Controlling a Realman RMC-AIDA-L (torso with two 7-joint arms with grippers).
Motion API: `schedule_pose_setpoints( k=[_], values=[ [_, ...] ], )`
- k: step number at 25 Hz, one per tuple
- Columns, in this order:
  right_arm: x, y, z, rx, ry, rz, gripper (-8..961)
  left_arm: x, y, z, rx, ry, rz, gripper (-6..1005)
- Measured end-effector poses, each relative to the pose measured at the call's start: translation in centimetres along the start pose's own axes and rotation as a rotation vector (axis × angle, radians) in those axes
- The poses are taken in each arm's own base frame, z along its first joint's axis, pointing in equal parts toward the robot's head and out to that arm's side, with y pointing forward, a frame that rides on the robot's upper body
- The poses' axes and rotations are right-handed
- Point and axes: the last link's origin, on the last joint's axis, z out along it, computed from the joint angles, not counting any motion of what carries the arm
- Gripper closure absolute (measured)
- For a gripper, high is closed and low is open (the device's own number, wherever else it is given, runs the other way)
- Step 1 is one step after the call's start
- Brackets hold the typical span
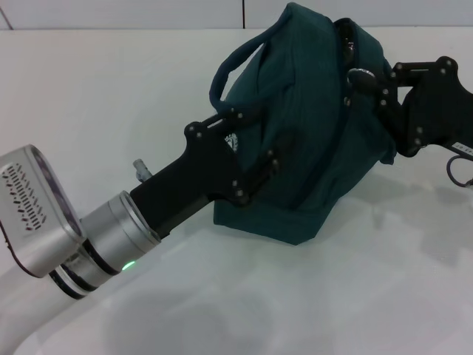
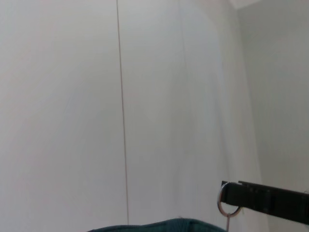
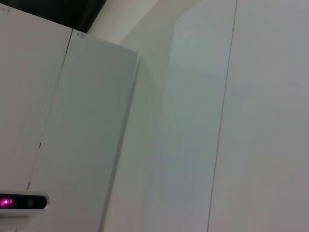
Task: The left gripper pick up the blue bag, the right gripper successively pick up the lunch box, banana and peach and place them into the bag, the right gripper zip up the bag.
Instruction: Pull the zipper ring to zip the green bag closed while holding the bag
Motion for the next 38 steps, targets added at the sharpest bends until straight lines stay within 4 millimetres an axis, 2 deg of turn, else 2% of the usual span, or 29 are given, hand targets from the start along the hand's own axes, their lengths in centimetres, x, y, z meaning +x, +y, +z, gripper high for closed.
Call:
schedule_pose_setpoints(
  k=[5, 21, 27, 32, 38],
  values=[
    [0.0, 0.0, 0.0, -0.001, 0.000, -0.013, 932, 0.0, 0.2, 0.2, -0.022, -0.002, -0.004, 597],
    [0.1, 0.1, 0.0, -0.001, -0.001, -0.007, 932, -0.2, 0.5, 0.8, -0.062, -0.019, 0.003, 589],
    [0.2, 0.3, -0.1, 0.009, -0.008, 0.006, 931, -0.2, 0.3, 0.6, -0.064, -0.021, 0.024, 757],
    [0.0, 1.0, 0.0, -0.026, -0.029, 0.018, 931, -0.2, 0.0, -0.7, -0.050, -0.020, 0.086, 838],
    [-0.3, 1.7, 0.3, -0.071, -0.065, 0.092, 931, 0.0, 0.0, -2.5, -0.085, -0.018, 0.188, 848]
  ],
)
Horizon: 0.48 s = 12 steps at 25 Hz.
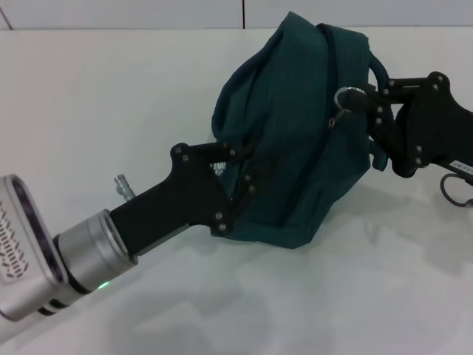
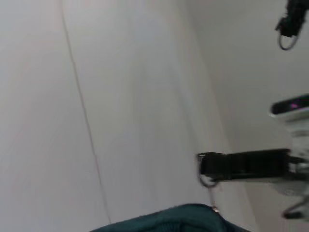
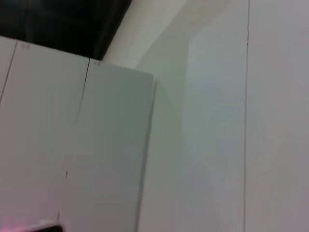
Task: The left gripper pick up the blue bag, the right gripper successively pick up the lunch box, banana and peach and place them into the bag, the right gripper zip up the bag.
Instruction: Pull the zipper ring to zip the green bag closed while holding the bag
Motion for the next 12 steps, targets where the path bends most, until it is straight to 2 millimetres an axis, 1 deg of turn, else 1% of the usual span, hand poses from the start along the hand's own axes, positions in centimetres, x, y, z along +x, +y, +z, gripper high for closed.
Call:
schedule_pose_setpoints(
  k=[5, 10, 12],
  values=[
    [0.0, 0.0, 0.2, -0.004, -0.001, 0.024, 931, 0.2, 0.6, -0.5, -0.063, 0.010, 0.063, 861],
    [-0.2, 0.4, 0.2, -0.030, -0.021, 0.028, 931, 0.8, 0.6, -0.6, -0.062, 0.052, 0.085, 879],
    [-0.6, 0.9, 0.2, -0.064, -0.048, 0.029, 931, 1.1, 0.4, -0.7, -0.049, 0.072, 0.101, 886]
  ],
)
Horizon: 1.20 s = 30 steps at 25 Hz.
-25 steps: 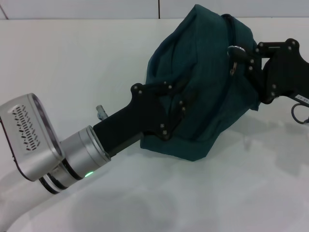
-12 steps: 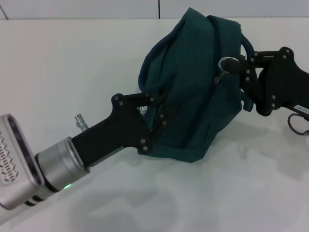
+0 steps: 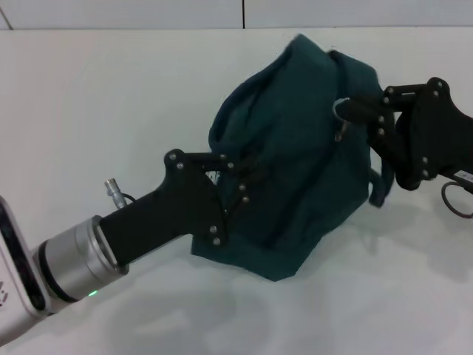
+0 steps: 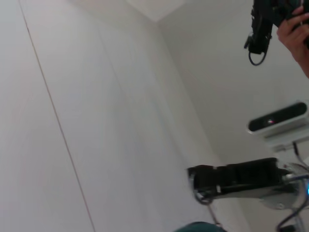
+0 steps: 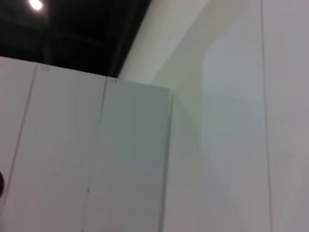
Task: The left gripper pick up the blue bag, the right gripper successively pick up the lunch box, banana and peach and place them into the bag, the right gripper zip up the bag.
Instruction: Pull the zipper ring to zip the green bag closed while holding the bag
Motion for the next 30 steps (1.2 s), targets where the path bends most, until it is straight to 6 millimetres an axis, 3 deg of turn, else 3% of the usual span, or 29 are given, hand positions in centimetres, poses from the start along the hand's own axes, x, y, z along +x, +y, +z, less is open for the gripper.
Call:
schedule_pose_setpoints(
  k=[6, 18, 30],
  values=[
    [0.0, 0.1, -0.3, 0.011, -0.002, 0.002, 931, 0.3, -0.7, -0.4, 0.006, 0.009, 0.053, 925],
    [1.3, -2.6, -1.2, 0.249, 0.053, 0.026, 931, -2.4, -2.4, -0.1, 0.059, -0.174, 0.039, 945],
    [1.3, -3.8, -3.3, 0.411, 0.059, -0.011, 931, -2.4, -3.4, -1.2, 0.141, -0.196, 0.035, 948]
  ],
)
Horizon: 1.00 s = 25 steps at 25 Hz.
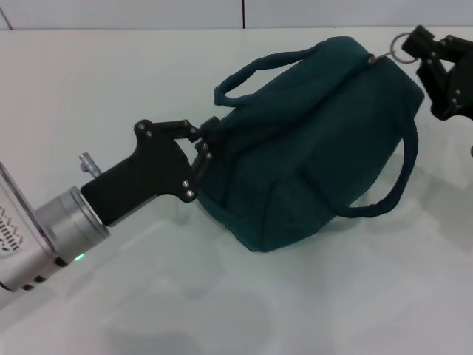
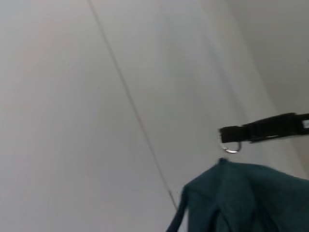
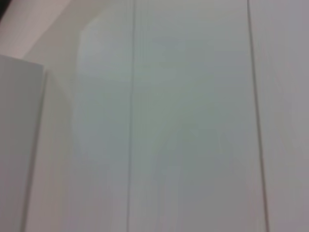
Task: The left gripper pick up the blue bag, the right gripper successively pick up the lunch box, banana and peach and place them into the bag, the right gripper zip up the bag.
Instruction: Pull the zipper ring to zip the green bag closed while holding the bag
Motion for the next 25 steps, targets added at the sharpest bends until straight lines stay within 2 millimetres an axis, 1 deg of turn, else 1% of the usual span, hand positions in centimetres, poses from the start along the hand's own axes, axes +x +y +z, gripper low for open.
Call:
schedule_pose_setpoints(
  k=[3, 7, 9, 14, 16, 17, 19, 21, 25],
  values=[
    [0.0, -0.2, -0.4, 0.029, -0.006, 0.002, 931, 0.0, -0.5, -0.4, 0.017, -0.003, -0.014, 948],
    [0.1, -0.1, -0.5, 0.026, -0.003, 0.006, 932, 0.1, -1.0, -0.7, 0.029, -0.003, -0.029, 947],
    [0.2, 0.1, -0.4, 0.013, -0.001, 0.005, 932, 0.1, -0.7, -0.6, 0.032, -0.002, -0.020, 947],
    [0.3, 0.4, -0.4, -0.002, 0.001, 0.006, 932, -0.2, 1.0, -0.3, 0.038, -0.008, 0.018, 946],
    [0.3, 0.5, -0.4, -0.004, 0.001, 0.006, 932, -0.2, 1.1, -0.3, 0.067, -0.002, 0.003, 946],
    [0.3, 0.5, -0.3, -0.006, 0.001, 0.006, 932, -0.1, 1.1, -0.4, 0.093, 0.007, -0.018, 946],
    [0.3, 0.6, -0.3, -0.011, 0.002, 0.006, 932, 0.2, 1.0, -0.7, 0.133, 0.026, -0.064, 906],
    [0.3, 0.7, -0.3, -0.015, 0.004, 0.007, 932, 0.5, 0.6, -1.0, 0.165, 0.058, -0.152, 867],
    [0.4, 0.7, -0.3, -0.016, 0.004, 0.007, 932, 1.4, -0.9, -0.7, 0.122, 0.123, -0.322, 788]
  ],
)
